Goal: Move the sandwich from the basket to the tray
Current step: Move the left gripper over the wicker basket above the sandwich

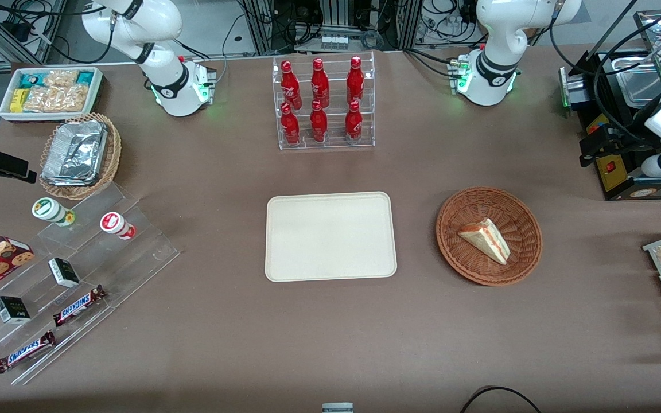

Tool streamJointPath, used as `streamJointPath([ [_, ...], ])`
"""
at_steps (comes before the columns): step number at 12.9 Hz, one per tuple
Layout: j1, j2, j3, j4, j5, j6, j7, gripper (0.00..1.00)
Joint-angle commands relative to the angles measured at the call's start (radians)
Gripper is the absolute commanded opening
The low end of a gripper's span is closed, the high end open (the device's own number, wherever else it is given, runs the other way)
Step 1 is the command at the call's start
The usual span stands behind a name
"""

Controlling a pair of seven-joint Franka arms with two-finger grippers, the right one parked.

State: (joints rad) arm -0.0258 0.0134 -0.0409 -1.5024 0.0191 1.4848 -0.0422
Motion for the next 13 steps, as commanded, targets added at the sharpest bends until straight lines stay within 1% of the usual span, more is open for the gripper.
streamJointPath([
  [1, -0.014, 0.008, 0.013, 0.022, -0.013, -0.015, 0.005, 1.00],
  [5, -0.017, 0.045, 0.007, 0.002, -0.002, 0.031, -0.034, 1.00],
  [7, -0.031, 0.075, 0.006, -0.030, 0.002, 0.058, -0.125, 1.00],
  [11, -0.051, 0.065, -0.013, -0.227, 0.005, 0.293, -0.324, 1.00],
  [13, -0.074, 0.072, -0.013, -0.310, 0.004, 0.412, -0.474, 1.00],
])
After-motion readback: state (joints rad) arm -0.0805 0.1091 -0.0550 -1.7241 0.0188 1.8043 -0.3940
